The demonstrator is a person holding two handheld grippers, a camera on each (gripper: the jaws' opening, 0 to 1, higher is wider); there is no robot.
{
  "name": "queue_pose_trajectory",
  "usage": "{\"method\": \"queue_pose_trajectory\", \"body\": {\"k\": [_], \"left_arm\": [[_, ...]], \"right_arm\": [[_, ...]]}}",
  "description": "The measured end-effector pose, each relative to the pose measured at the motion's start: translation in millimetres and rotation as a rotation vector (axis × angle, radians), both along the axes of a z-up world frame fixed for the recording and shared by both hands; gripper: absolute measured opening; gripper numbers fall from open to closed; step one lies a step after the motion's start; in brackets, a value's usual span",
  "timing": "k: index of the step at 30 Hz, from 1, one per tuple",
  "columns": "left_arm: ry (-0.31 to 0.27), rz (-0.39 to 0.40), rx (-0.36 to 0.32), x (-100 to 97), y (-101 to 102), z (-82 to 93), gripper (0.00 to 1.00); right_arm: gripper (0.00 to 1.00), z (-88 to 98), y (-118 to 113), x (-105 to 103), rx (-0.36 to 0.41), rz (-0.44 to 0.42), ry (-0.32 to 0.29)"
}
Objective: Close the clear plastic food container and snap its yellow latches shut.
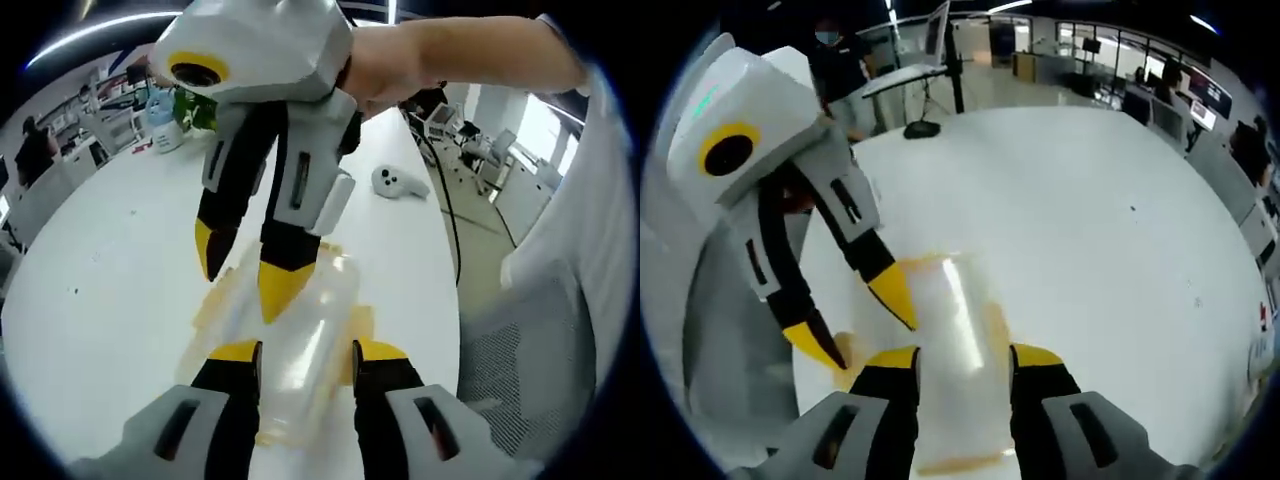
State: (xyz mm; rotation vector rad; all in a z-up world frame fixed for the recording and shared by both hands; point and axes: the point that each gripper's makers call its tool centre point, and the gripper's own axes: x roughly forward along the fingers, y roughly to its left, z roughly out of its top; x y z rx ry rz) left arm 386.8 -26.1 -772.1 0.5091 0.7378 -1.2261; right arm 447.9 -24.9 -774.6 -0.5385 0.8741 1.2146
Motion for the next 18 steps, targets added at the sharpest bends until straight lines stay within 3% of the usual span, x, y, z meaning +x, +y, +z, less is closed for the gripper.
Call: {"method": "queue_pose_trajectory", "body": {"k": [8, 18], "left_arm": [[-0.035, -0.014, 0.023, -6.0, 1.8, -4.4, 0.37], [-0.127, -0.074, 0.088, -9.6, 3.9, -12.7, 0.39]], "right_arm": [[0.35, -4.6, 2.7, 1.7, -0.011, 0.015, 0.008], [0.37, -13.3, 1.5, 1.0, -0.047, 0.046, 0.021]]}}
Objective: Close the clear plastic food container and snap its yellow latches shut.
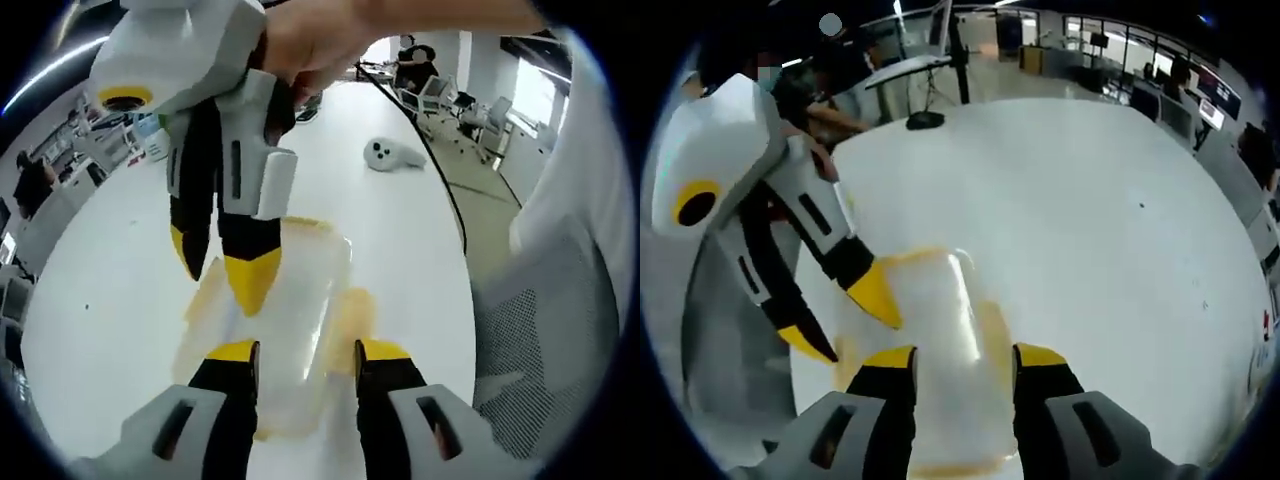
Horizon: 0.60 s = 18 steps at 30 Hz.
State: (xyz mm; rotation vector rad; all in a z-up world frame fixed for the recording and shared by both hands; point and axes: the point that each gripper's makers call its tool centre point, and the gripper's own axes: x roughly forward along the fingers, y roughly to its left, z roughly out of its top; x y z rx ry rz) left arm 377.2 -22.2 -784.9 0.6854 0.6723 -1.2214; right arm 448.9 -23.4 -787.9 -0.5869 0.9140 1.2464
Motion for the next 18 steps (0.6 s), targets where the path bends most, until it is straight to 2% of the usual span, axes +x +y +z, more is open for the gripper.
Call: {"method": "queue_pose_trajectory", "body": {"k": [4, 8, 13, 18], "left_arm": [[-0.029, -0.013, 0.019, 2.3, -0.1, -0.9, 0.38], [-0.103, -0.06, 0.065, 2.7, 1.1, -3.4, 0.37], [-0.12, -0.055, 0.08, 3.3, 0.6, -4.3, 0.36], [-0.164, -0.066, 0.117, 3.5, -0.1, -6.8, 0.36]], "right_arm": [[0.38, -2.4, 1.3, 1.5, 0.006, -0.006, 0.017], [0.37, -3.3, 3.3, 1.4, 0.02, -0.004, 0.049], [0.37, -3.8, 3.0, 1.0, 0.033, 0.017, 0.058], [0.37, -4.7, 5.2, 0.4, 0.015, 0.059, 0.079]]}}
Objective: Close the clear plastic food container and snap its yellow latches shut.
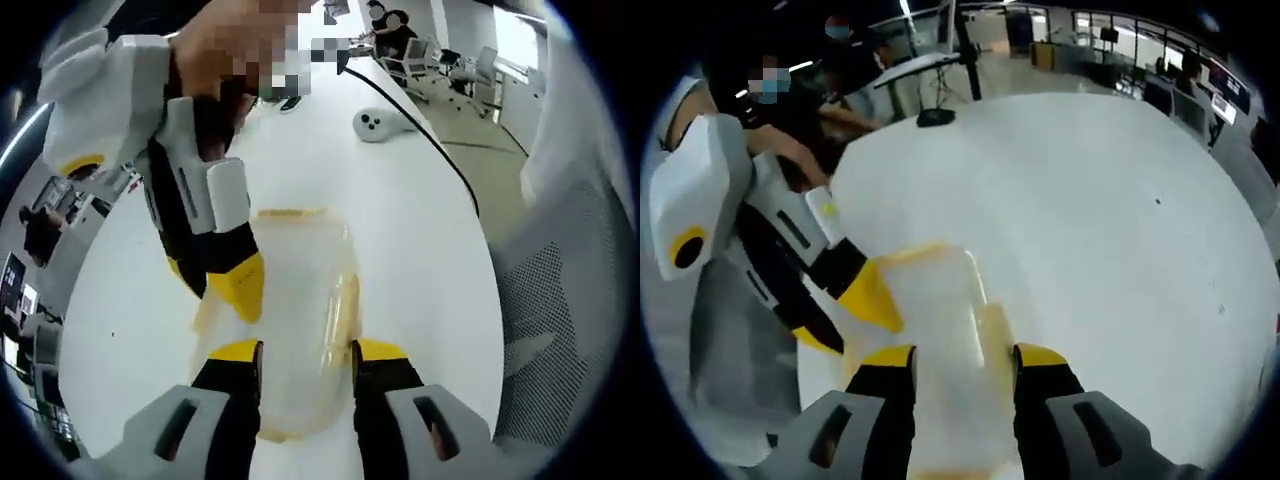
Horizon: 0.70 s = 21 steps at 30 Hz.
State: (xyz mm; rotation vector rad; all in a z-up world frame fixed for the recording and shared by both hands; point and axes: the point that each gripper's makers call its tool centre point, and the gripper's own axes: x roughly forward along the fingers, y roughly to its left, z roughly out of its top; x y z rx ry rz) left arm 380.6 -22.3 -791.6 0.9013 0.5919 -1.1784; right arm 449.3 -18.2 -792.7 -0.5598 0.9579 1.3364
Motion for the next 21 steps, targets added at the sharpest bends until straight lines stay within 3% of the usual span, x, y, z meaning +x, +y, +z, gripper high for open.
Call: {"method": "queue_pose_trajectory", "body": {"k": [9, 21], "left_arm": [[-0.037, 0.007, 0.039, 1.0, -0.4, -2.1, 0.34], [-0.066, 0.052, 0.063, 6.1, 1.3, -3.6, 0.28]], "right_arm": [[0.36, -3.1, 2.7, -0.7, -0.048, 0.096, 0.046], [0.32, -7.6, 2.3, -3.4, -0.103, 0.126, 0.083]]}}
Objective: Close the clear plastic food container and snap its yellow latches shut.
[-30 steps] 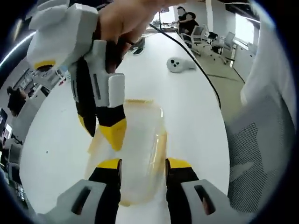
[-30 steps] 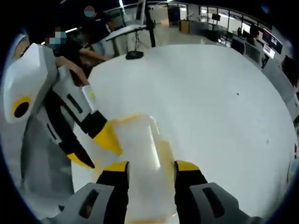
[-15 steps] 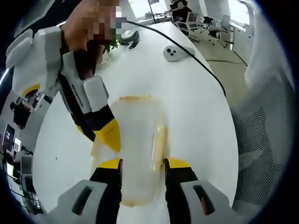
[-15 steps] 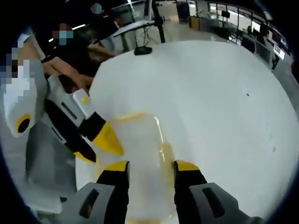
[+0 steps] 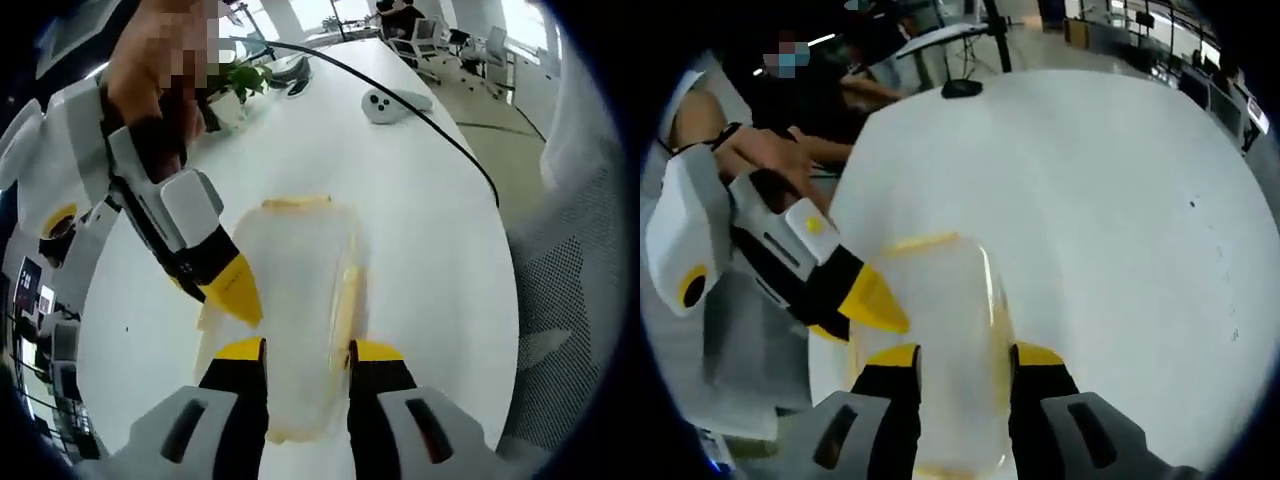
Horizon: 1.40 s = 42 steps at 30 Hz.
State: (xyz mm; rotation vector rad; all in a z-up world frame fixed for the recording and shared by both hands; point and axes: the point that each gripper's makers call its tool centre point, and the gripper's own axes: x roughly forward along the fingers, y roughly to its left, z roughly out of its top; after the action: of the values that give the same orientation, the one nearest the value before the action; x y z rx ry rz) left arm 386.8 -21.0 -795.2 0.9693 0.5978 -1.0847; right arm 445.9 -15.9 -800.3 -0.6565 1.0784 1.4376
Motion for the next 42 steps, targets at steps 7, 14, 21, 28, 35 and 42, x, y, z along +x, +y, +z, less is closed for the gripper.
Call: {"method": "queue_pose_trajectory", "body": {"k": [7, 14, 21, 28, 35, 42], "left_arm": [[-0.006, -0.002, -0.011, -2.5, -1.1, -0.1, 0.3], [-0.001, 0.007, -0.025, -2.8, -1.6, 1.8, 0.32], [-0.009, -0.026, -0.026, -3.9, -2.3, 3.3, 0.33], [0.025, -0.018, -0.054, -4.5, -2.7, 6.6, 0.33], [0.044, -0.023, -0.073, -7.4, -4.3, 13.2, 0.36], [0.069, -0.029, -0.069, -11.3, -2.7, 12.0, 0.41]], "right_arm": [[0.34, 0.9, 0.3, 0.2, 0.03, -0.018, 0.002], [0.36, 2.8, 3.0, 0.3, 0.044, -0.04, 0.006], [0.38, 3.6, 9.4, 1.2, 0.082, -0.112, 0.009], [0.39, 6.8, 8.6, 0.2, 0.093, -0.12, -0.036], [0.41, 11.3, 8.6, 1.1, 0.108, -0.098, -0.107], [0.46, 15.8, 2.7, 0.0, 0.114, -0.116, -0.116]]}}
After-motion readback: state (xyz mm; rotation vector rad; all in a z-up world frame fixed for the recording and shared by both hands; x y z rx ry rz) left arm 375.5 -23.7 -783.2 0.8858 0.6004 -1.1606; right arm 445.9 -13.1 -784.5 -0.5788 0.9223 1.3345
